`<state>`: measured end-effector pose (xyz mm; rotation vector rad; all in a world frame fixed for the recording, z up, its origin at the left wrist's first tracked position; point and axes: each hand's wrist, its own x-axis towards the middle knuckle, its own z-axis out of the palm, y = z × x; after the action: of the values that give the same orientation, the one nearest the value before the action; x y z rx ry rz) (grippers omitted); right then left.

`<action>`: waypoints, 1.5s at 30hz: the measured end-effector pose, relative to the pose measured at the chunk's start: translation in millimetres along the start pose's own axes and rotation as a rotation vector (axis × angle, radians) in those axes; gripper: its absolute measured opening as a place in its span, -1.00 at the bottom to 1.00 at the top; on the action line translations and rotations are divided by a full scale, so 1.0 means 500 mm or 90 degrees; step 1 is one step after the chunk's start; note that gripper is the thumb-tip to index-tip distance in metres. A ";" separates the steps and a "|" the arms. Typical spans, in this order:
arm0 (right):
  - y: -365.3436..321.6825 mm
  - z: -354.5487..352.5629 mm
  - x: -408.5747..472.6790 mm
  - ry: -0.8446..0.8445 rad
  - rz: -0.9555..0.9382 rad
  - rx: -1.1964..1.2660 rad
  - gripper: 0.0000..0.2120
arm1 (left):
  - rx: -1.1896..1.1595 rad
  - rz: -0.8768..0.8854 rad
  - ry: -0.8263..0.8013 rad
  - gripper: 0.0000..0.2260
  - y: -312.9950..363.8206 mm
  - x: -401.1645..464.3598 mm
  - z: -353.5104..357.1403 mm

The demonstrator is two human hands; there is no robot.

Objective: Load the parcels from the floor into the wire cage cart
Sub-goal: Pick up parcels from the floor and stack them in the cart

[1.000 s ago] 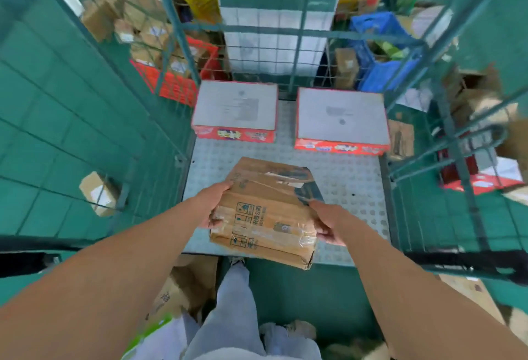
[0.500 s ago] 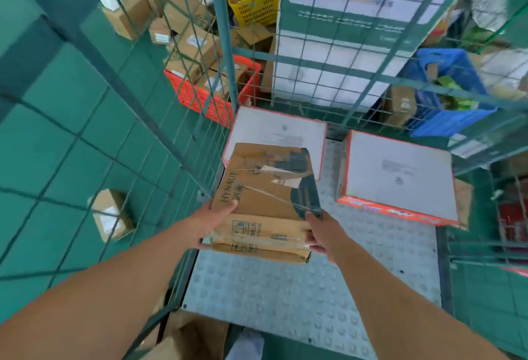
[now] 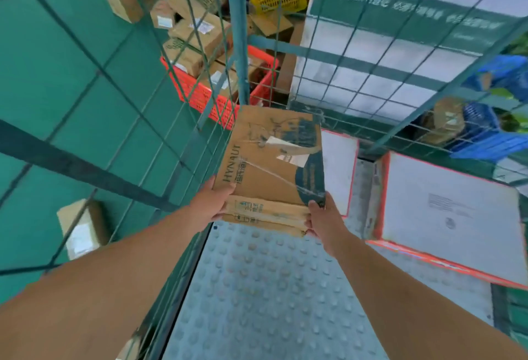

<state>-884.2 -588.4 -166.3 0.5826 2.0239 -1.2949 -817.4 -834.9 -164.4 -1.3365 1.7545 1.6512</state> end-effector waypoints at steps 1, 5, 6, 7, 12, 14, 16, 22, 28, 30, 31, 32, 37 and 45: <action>-0.004 0.015 0.023 0.004 0.002 -0.008 -0.50 | 0.001 0.006 0.006 -0.59 0.006 0.025 0.003; -0.018 0.068 0.093 -0.024 0.010 -0.042 -0.57 | -0.004 0.036 0.067 -0.81 0.026 0.089 0.018; -0.023 0.078 0.095 -0.035 0.031 -0.049 -0.59 | -0.008 0.048 0.081 -0.85 0.030 0.091 0.024; -0.027 0.087 0.095 -0.049 0.048 -0.046 -0.52 | -0.027 0.054 0.090 -0.84 0.029 0.100 0.031; -0.007 0.100 0.068 -0.094 0.091 -0.053 -0.35 | -0.046 0.030 0.064 -0.45 -0.043 0.100 0.063; 0.005 0.094 0.057 -0.121 0.097 -0.057 -0.35 | -0.043 0.013 0.028 -0.48 -0.061 0.092 0.074; 0.015 0.087 0.045 -0.133 0.088 -0.040 -0.38 | -0.044 0.016 0.014 -0.53 -0.068 0.088 0.081; 0.047 0.059 -0.019 -0.111 0.100 -0.001 -0.33 | 0.012 0.022 0.046 -0.64 -0.080 0.036 0.094; 0.050 -0.032 -0.174 -0.078 0.143 0.058 -0.42 | -0.009 -0.027 -0.036 -0.74 -0.070 -0.148 0.126; 0.053 -0.074 -0.248 -0.065 0.155 0.097 -0.47 | 0.002 -0.026 -0.061 -0.73 -0.073 -0.220 0.145; 0.056 -0.108 -0.301 -0.056 0.155 0.114 -0.49 | 0.013 -0.019 -0.075 -0.73 -0.070 -0.276 0.158; 0.061 -0.123 -0.333 -0.056 0.150 0.119 -0.51 | 0.016 -0.020 -0.090 -0.74 -0.073 -0.311 0.170; 0.112 -0.244 -0.528 -0.009 0.146 0.205 -0.81 | 0.037 0.000 -0.191 -0.88 -0.092 -0.537 0.260; 0.311 -0.445 -0.855 0.151 0.210 0.427 -0.80 | 0.208 0.038 -0.350 -0.88 -0.231 -0.852 0.422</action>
<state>-551.2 -329.8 114.3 1.3669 1.5346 -1.7455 -588.6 -467.1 62.8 -0.6138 1.6358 1.4900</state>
